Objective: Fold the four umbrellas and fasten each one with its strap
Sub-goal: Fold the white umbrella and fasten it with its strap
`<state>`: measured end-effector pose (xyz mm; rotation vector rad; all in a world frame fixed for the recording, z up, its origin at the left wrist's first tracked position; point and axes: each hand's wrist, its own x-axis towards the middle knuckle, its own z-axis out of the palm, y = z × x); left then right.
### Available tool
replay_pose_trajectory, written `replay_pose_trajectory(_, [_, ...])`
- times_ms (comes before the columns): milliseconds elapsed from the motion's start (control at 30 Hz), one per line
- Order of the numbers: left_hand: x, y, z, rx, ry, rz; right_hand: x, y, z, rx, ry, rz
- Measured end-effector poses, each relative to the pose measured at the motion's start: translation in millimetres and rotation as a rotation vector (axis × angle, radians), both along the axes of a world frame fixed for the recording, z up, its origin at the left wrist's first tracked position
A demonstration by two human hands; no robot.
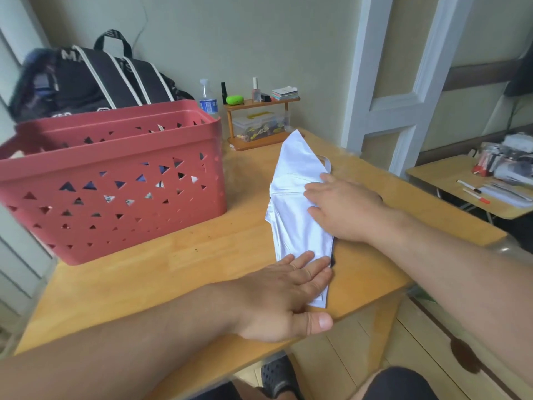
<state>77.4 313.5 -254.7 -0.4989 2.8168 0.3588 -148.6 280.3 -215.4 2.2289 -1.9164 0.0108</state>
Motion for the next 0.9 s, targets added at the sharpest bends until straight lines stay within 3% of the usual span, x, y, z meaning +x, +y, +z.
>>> replay_pose_trajectory(100, [8.8, -7.6, -8.8, 0.221, 0.201, 0.019, 6.7, 13.0, -26.8, 0.078, -0.366, 0.19])
replay_pose_trajectory(133, [12.4, -10.4, -8.5, 0.404, 0.339, 0.077, 6.9, 17.0, -35.6, 0.174, -0.391, 0.185])
replay_pose_trajectory(200, [16.6, -21.8, 0.6, 0.751, 0.656, 0.338, 6.0, 16.1, -51.9, 0.254, -0.256, 0.165])
replay_pose_trajectory(233, [14.1, -34.0, 6.3, 0.807, 0.792, 0.484, 5.2, 13.2, -56.5, 0.257, -0.222, 0.159])
replay_pose_trajectory(367, [-17.5, -105.8, 32.7, 0.473, 1.055, 0.86, 2.7, 10.1, -60.1, 0.217, -0.185, 0.19])
replay_pose_trajectory(467, [-48.2, -152.5, 50.7, 0.432, 1.055, 1.053, 3.2, 14.0, -60.6, 0.211, -0.179, 0.201])
replay_pose_trajectory(600, [-86.6, -179.1, 57.1, 0.437, 0.862, 1.078, 4.6, 12.5, -59.9, 0.222, -0.196, 0.202])
replay_pose_trajectory(667, [-102.1, -181.8, 55.6, 0.426, 0.85, 1.07, 5.1, 12.6, -59.7, 0.212, -0.205, 0.198])
replay_pose_trajectory(900, [-115.3, -163.6, 66.1, 0.544, 1.289, 1.041, 6.3, 12.7, -59.8, 0.2, -0.217, 0.194])
